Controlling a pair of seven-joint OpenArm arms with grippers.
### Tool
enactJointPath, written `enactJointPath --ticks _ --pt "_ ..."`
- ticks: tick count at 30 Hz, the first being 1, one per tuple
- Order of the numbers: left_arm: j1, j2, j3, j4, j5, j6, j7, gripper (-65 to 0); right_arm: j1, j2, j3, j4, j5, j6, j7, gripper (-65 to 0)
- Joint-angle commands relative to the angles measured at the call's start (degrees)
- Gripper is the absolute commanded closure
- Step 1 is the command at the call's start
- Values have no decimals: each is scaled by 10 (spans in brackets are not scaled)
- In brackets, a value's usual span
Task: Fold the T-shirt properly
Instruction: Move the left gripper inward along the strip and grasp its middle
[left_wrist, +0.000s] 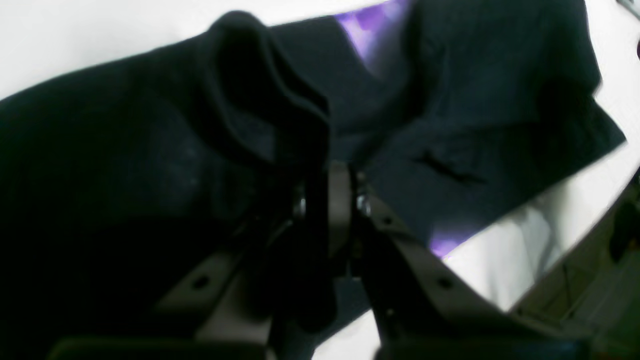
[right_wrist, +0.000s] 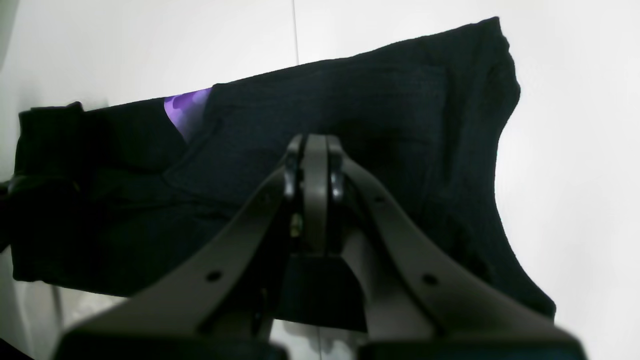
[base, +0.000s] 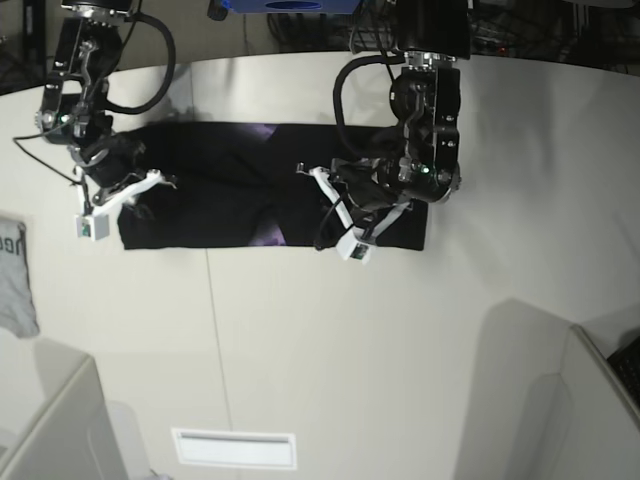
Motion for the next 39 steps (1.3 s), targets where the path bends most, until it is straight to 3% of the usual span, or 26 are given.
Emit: enactJointPath --ticks 1,28,29,34,36,39 --pt "-7 5 3 11 -14 -1 -7 0 6 6 4 12 6 4 11 0" --pt "-12 4 8 4 -13 -1 -7 0 4 6 3 12 6 4 11 0" --pt "-12 4 8 4 -13 -1 -7 -20 3 6 3 12 6 4 11 0" --pt "-12 4 10 4 -13 -2 -8 -257 3 6 3 12 6 4 11 0" --pt "-12 4 33 4 -13 -2 -8 -316 3 5 3 12 6 4 11 0" --pt "-12 4 73 4 -13 -2 -9 -346 3 5 3 12 6 4 11 0"
